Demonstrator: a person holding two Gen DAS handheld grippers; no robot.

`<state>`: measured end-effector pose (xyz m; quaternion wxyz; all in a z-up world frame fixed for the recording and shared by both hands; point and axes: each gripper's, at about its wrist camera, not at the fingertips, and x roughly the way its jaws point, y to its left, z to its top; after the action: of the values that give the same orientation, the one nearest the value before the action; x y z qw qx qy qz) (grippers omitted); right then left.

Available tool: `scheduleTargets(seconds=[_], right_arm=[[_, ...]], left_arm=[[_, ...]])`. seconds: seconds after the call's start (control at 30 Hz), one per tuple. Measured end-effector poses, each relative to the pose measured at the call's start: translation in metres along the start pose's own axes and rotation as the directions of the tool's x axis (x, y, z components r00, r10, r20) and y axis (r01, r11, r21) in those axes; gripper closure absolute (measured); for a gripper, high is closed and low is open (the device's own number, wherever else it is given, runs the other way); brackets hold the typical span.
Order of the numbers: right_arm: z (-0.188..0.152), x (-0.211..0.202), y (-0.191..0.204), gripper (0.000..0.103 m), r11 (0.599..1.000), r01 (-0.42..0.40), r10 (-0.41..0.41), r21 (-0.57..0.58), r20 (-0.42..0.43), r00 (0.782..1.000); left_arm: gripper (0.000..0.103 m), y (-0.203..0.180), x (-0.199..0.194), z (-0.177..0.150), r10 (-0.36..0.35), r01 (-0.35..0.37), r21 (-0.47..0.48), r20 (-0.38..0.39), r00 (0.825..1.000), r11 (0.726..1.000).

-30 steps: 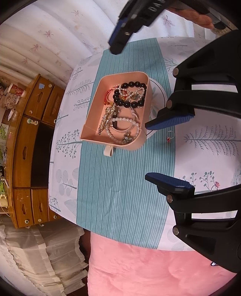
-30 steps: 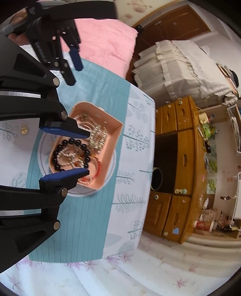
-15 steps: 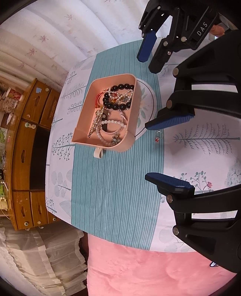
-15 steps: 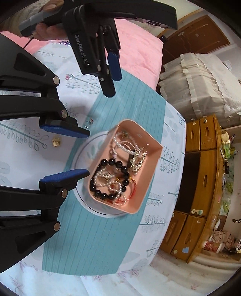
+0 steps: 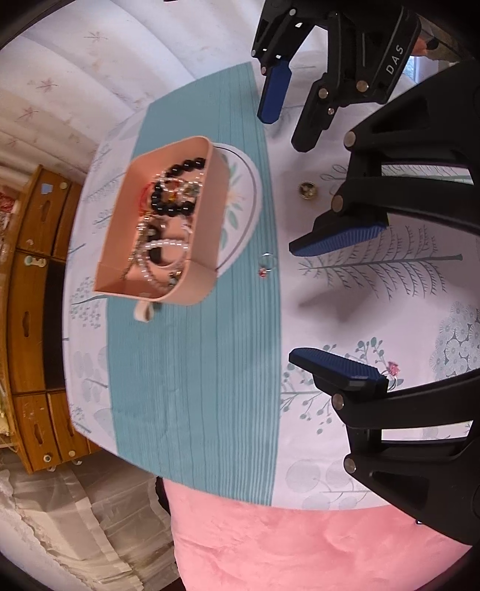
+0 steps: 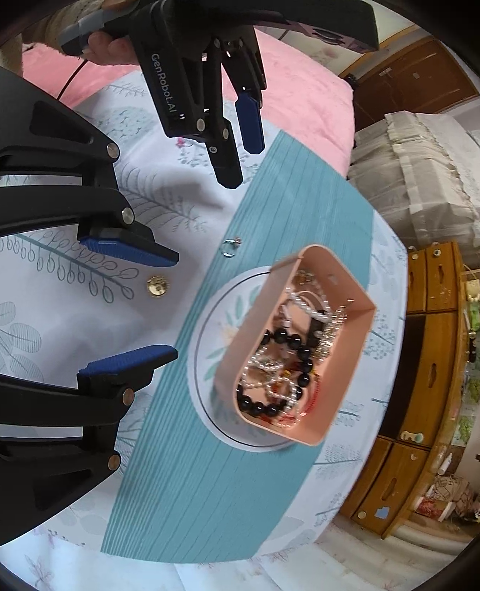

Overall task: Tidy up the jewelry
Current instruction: 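Grasp the gold coin pendant with the right tool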

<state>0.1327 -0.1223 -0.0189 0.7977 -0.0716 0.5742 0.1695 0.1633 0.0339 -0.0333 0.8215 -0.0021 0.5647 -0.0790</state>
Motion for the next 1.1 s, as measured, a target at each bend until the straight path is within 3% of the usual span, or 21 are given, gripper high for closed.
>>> scheduleTargets(seconds=[0.53,0.77,0.87,0.97,1.1], right_arm=[[0.001,0.073,0.002,0.058,0.999,-0.031,0.032,0.009,-0.145,0.989],[0.002,0.08,0.017,0.059,0.998,0.025,-0.034,-0.063,-0.131,0.991],[-0.004,0.081,0.03,0.065,0.989,0.066,-0.082,-0.134,-0.118,0.99],[-0.006,0.081,0.036,0.082,0.987,0.062,-0.079,-0.15,-0.112,0.991],[-0.003,0.08,0.036,0.084,0.992,0.038,-0.052,-0.124,-0.117,0.992]], left_arm=[[0.055,0.018,0.043,0.003,0.012,-0.017,-0.054,-0.092,0.996,0.998],[0.054,0.026,0.049,0.008,0.002,-0.01,-0.08,-0.101,0.995,0.997],[0.054,0.027,0.049,0.011,0.004,-0.012,-0.079,-0.098,0.995,0.997],[0.055,0.027,0.048,0.015,0.004,-0.011,-0.081,-0.093,0.996,0.997],[0.055,0.024,0.049,0.023,-0.013,0.005,-0.08,-0.093,0.996,0.997]])
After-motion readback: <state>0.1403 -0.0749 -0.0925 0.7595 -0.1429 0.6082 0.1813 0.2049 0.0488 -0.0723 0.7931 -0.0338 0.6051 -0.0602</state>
